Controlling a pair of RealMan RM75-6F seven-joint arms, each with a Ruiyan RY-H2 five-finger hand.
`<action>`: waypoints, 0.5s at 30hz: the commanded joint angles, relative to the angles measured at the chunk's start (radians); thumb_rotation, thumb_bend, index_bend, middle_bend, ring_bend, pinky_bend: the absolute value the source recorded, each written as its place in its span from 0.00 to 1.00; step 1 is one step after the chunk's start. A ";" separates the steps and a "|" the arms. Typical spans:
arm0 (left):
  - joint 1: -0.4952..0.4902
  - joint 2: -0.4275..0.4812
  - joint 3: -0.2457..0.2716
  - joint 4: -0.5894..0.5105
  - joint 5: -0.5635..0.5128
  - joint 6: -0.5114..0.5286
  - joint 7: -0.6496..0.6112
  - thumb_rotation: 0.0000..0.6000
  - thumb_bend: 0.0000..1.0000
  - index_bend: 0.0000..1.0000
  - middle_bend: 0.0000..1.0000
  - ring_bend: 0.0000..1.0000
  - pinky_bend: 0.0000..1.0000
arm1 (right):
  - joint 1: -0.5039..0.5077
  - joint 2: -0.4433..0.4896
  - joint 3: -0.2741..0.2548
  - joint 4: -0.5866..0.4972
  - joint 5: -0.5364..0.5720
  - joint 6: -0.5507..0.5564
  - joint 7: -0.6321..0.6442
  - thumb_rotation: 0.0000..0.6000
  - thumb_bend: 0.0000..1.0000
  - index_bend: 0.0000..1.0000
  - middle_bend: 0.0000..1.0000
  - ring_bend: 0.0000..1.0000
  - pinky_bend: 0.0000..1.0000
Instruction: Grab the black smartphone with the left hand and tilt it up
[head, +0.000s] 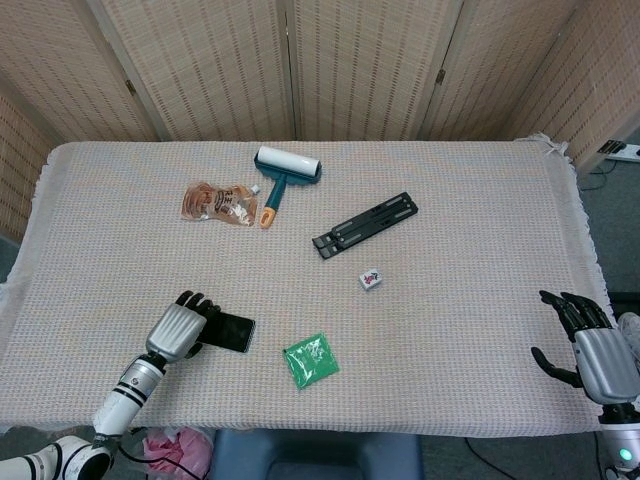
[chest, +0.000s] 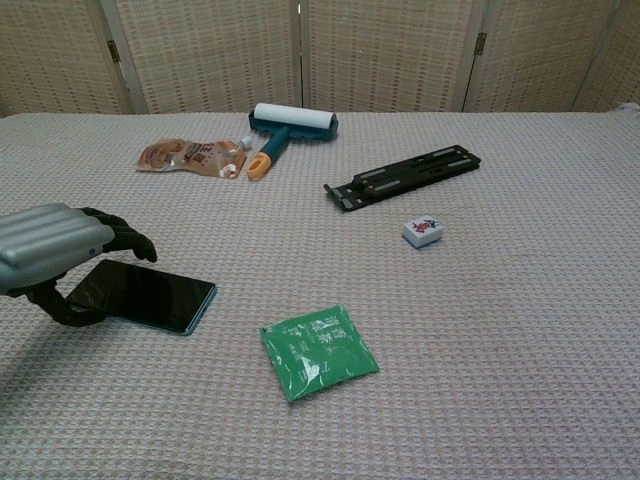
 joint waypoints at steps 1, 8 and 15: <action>-0.004 -0.001 0.001 -0.005 -0.009 -0.001 0.008 1.00 0.27 0.27 0.29 0.20 0.20 | -0.002 0.000 0.000 0.001 0.001 0.002 0.001 1.00 0.21 0.15 0.24 0.16 0.16; -0.013 -0.007 0.007 -0.009 -0.039 -0.013 0.031 1.00 0.27 0.27 0.29 0.20 0.20 | -0.006 -0.001 -0.002 0.006 0.004 0.003 0.005 1.00 0.21 0.15 0.24 0.16 0.16; -0.024 -0.018 0.011 -0.004 -0.062 -0.019 0.044 1.00 0.27 0.27 0.30 0.20 0.20 | -0.008 -0.002 -0.003 0.008 0.008 -0.001 0.008 1.00 0.21 0.15 0.24 0.16 0.16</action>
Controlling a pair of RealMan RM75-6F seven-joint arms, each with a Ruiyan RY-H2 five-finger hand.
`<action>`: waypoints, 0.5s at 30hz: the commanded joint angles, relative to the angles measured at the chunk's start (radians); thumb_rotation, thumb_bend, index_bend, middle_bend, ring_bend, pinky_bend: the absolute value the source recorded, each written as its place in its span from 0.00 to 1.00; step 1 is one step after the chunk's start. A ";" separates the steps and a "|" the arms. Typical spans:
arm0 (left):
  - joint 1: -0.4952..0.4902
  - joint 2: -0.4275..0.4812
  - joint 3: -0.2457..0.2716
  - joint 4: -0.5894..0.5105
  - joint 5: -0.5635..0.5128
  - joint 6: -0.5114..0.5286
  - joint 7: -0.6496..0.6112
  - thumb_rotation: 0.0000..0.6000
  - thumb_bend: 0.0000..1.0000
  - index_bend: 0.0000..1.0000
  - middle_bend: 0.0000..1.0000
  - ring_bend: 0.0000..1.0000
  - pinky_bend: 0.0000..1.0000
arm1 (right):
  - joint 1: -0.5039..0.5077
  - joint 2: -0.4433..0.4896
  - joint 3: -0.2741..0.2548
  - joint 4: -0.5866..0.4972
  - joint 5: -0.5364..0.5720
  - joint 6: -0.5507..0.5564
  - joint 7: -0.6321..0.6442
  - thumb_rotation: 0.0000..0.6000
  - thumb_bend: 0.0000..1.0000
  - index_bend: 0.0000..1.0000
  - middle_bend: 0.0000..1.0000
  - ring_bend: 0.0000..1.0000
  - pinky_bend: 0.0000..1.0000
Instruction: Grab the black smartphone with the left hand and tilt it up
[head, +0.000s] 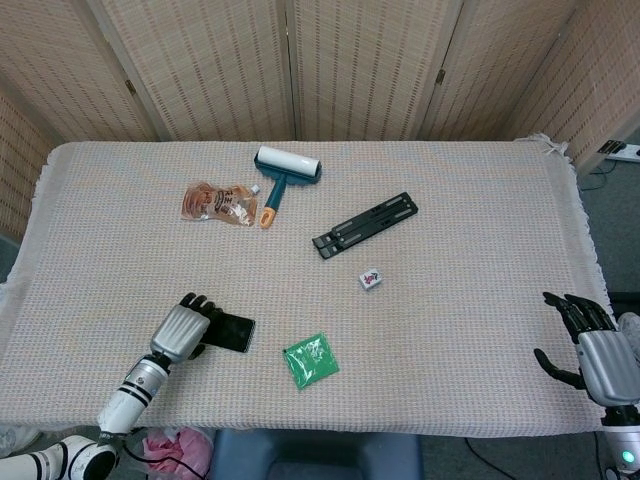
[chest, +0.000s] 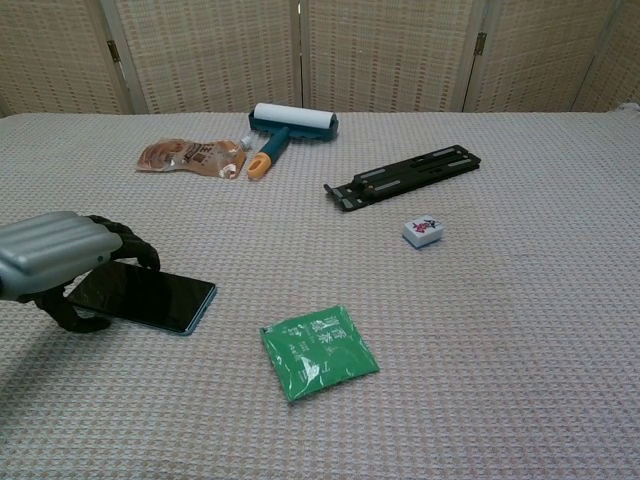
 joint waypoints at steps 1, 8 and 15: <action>-0.003 -0.003 0.001 0.001 -0.006 -0.001 0.003 1.00 0.27 0.28 0.30 0.20 0.19 | 0.000 0.000 0.000 0.001 0.001 -0.001 0.000 1.00 0.21 0.15 0.24 0.16 0.16; -0.015 -0.014 0.000 0.011 -0.020 -0.005 0.003 1.00 0.27 0.31 0.33 0.22 0.20 | -0.001 -0.001 0.000 0.004 0.004 -0.003 0.004 1.00 0.21 0.15 0.24 0.16 0.16; -0.027 -0.036 -0.006 0.037 -0.016 0.002 -0.021 1.00 0.27 0.39 0.42 0.28 0.20 | -0.007 -0.001 -0.002 0.009 0.007 0.000 0.010 1.00 0.21 0.15 0.24 0.16 0.16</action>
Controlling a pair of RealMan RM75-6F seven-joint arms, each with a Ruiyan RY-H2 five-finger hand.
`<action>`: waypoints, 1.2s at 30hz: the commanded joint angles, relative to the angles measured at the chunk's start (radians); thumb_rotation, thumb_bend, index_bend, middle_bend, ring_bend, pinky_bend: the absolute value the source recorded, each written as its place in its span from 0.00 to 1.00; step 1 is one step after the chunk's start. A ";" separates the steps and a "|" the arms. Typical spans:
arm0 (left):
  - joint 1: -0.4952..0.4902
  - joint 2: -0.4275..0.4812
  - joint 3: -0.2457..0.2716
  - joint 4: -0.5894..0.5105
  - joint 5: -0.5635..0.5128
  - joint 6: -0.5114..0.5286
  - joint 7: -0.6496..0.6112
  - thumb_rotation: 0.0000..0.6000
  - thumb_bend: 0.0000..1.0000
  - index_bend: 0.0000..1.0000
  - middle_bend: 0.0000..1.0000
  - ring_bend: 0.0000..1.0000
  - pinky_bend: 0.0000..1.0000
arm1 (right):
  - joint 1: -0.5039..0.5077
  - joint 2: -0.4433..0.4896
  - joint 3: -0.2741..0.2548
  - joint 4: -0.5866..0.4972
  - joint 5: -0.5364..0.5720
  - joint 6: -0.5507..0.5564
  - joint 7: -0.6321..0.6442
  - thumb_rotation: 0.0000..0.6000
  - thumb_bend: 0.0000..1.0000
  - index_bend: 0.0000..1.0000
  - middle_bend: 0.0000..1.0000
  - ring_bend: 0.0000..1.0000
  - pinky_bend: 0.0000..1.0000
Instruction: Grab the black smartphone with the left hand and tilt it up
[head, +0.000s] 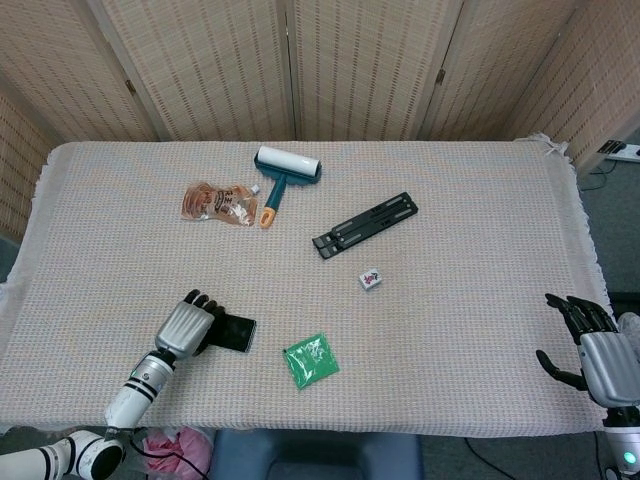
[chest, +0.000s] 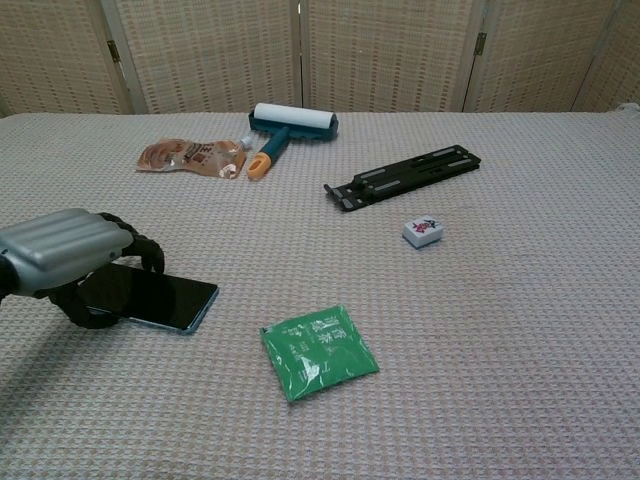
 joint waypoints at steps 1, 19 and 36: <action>-0.004 -0.004 -0.004 0.006 0.006 0.009 -0.014 1.00 0.27 0.40 0.44 0.30 0.20 | -0.002 0.000 0.000 0.001 0.000 0.003 0.002 1.00 0.21 0.15 0.24 0.16 0.16; -0.060 0.100 -0.078 -0.087 -0.068 -0.040 -0.107 1.00 0.39 0.52 0.57 0.38 0.20 | -0.011 -0.003 0.001 0.019 0.005 0.008 0.026 1.00 0.21 0.15 0.24 0.16 0.16; -0.165 0.152 -0.182 -0.092 -0.323 -0.113 -0.100 1.00 0.38 0.24 0.28 0.24 0.20 | -0.024 -0.005 0.003 0.036 0.018 0.016 0.042 1.00 0.21 0.15 0.25 0.16 0.16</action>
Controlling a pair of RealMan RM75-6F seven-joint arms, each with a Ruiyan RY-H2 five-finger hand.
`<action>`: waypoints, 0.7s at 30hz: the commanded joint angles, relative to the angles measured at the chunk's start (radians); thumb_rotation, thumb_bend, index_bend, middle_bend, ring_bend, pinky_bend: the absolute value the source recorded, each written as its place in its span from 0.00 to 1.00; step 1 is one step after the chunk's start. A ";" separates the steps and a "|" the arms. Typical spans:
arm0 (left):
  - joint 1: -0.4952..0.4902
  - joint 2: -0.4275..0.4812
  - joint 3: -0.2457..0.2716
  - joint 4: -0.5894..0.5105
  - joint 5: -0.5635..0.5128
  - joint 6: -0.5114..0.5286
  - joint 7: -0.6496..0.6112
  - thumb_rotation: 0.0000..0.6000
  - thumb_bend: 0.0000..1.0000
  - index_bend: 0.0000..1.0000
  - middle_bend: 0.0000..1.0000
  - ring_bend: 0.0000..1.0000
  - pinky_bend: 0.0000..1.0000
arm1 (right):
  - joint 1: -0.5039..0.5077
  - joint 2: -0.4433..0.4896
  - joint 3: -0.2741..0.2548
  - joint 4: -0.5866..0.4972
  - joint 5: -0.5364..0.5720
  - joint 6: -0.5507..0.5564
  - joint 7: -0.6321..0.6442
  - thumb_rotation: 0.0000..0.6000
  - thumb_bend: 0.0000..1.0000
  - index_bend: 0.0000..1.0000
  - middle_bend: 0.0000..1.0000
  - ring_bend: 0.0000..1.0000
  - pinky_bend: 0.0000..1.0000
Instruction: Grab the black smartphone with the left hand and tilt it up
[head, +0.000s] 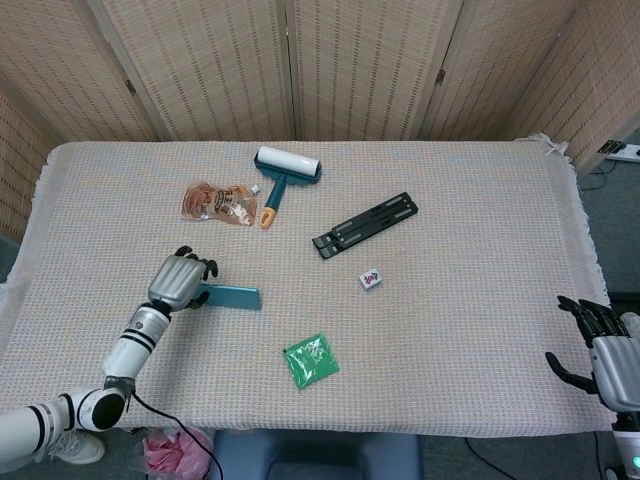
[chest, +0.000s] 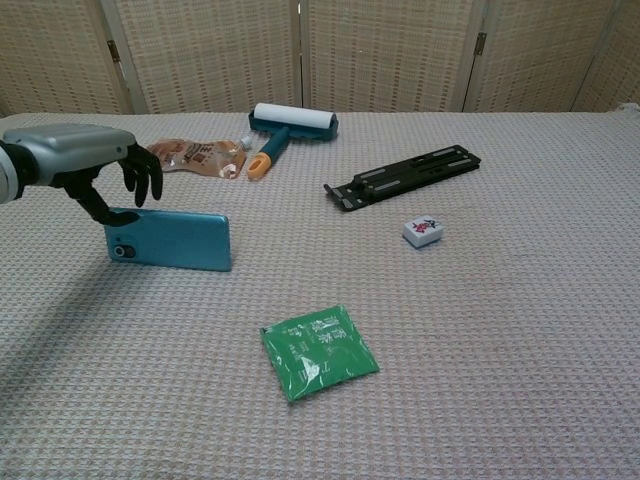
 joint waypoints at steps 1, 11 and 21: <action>0.004 0.022 -0.020 -0.030 -0.029 0.021 -0.035 1.00 0.38 0.22 0.25 0.22 0.20 | -0.001 0.003 0.001 -0.001 0.003 0.000 -0.002 1.00 0.21 0.15 0.25 0.16 0.16; 0.174 0.099 0.018 -0.147 0.109 0.313 -0.166 1.00 0.36 0.14 0.17 0.16 0.20 | 0.024 0.026 0.007 -0.018 -0.013 -0.027 -0.039 1.00 0.21 0.15 0.25 0.16 0.16; 0.373 0.136 0.142 -0.163 0.256 0.577 -0.169 1.00 0.33 0.14 0.14 0.14 0.20 | 0.069 0.039 0.001 -0.017 -0.052 -0.076 -0.043 1.00 0.22 0.15 0.19 0.15 0.16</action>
